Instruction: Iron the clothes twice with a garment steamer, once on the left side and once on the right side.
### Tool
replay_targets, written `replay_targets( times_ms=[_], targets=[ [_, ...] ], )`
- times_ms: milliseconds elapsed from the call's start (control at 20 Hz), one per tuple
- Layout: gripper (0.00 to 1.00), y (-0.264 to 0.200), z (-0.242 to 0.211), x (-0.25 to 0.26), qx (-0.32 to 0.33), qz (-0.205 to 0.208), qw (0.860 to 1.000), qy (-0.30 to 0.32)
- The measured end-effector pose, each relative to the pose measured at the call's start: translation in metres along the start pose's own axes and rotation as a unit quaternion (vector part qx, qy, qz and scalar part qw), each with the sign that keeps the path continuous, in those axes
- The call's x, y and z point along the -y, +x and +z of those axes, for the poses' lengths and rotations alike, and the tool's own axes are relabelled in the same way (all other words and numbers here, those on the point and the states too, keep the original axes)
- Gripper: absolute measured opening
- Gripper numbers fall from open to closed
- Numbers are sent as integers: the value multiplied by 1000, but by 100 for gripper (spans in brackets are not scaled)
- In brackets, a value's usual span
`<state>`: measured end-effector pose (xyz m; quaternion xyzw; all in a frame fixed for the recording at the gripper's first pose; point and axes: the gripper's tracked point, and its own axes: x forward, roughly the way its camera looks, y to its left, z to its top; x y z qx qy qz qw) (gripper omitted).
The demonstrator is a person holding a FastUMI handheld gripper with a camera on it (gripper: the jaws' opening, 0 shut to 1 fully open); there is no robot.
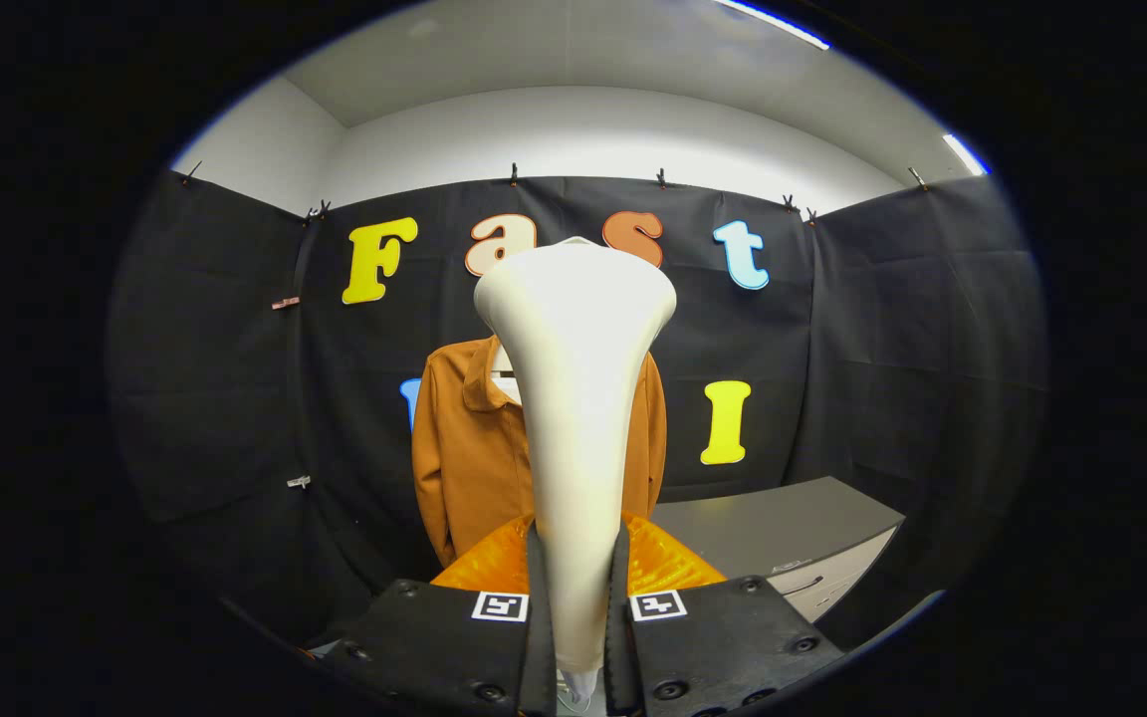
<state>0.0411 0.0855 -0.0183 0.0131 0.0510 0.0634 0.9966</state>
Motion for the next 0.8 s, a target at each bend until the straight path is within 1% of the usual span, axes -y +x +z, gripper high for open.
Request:
replay_targets(
  times_ms=[800],
  targets=[
    [23, 3, -3, -2, -3, 5, 1000, 0]
  ],
)
